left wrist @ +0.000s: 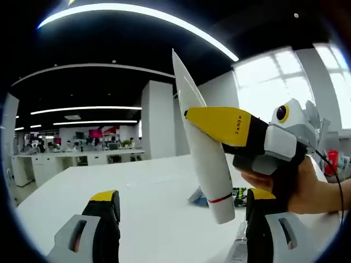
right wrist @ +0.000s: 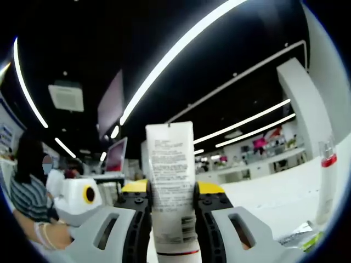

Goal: Arrange the skincare products in the storage area until every visible bottle or jar stands upright without overlapping.

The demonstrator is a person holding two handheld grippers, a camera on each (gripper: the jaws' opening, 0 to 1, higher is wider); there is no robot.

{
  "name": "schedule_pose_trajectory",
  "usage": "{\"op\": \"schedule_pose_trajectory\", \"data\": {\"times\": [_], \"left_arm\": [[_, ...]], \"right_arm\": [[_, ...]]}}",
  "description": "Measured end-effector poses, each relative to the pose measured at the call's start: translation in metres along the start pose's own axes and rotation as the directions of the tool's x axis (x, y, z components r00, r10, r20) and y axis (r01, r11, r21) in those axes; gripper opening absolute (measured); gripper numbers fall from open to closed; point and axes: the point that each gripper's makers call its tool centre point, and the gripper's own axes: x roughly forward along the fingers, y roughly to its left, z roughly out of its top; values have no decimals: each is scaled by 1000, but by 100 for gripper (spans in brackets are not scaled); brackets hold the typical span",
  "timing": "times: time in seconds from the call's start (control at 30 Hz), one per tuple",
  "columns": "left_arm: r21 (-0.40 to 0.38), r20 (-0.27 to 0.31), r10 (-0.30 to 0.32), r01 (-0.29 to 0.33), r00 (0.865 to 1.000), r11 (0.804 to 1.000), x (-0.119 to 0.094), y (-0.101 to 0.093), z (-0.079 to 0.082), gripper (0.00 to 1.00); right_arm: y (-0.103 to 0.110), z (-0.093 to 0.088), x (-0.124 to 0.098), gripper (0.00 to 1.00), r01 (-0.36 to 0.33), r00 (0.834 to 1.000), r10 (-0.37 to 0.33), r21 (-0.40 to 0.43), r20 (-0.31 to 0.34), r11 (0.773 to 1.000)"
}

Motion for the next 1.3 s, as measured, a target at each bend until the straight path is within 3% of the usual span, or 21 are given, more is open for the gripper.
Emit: {"op": "schedule_pose_trajectory", "data": {"times": [0.2, 0.33, 0.37, 0.47, 0.57, 0.7, 0.8, 0.83, 0.9, 1.1, 1.23, 1.3], "left_arm": [[-19, 1, -34, 34, 999, 999, 2, -5, -1, 95], [-11, -9, -68, 68, 998, 998, 1, -10, -6, 76], [-39, 12, -106, 106, 994, 994, 0, -15, -2, 69], [-96, 59, -140, 146, 988, 985, -3, -21, 6, 57], [-59, 43, -134, 136, 990, 989, -4, -21, 2, 42], [-76, 36, -185, 188, 982, 979, -5, -30, -1, 28], [-46, 19, -158, 158, 987, 986, -3, -27, -4, 25], [-91, 4, -145, 145, 989, 985, -4, -23, -6, 24], [-78, 1, -155, 154, 988, 985, -5, -22, -5, 23], [27, -31, -88, 89, 996, 996, -7, -9, -7, 21], [101, -17, -43, 45, 999, 994, -9, -4, -3, 20], [93, -9, -45, 45, 999, 995, -11, -4, -1, 20]], "right_arm": [[4, -7, 2, 27, -12, 1000, 12, -13, -19, 1000], [8, -6, 3, 27, -26, 1000, 26, -4, -13, 1000], [8, -7, 3, 27, -26, 1000, 26, 4, -13, 1000], [6, -7, 3, 27, -31, 1000, 31, 54, 4, 998], [4, -7, 2, 28, -26, 1000, 25, 57, 11, 998], [3, -9, 2, 28, -29, 1000, 29, 80, 12, 996], [4, -13, 3, 28, -25, 1000, 26, 53, -5, 998], [5, -13, 3, 28, -26, 1000, 27, 51, -9, 998], [6, -15, 3, 29, -30, 999, 31, 59, -16, 998], [11, -16, 4, 31, -57, 998, 59, 80, -31, 995], [15, -17, 4, 32, -70, 996, 72, 38, -50, 997], [19, -21, 5, 36, -91, 993, 93, 19, -74, 996]]}}
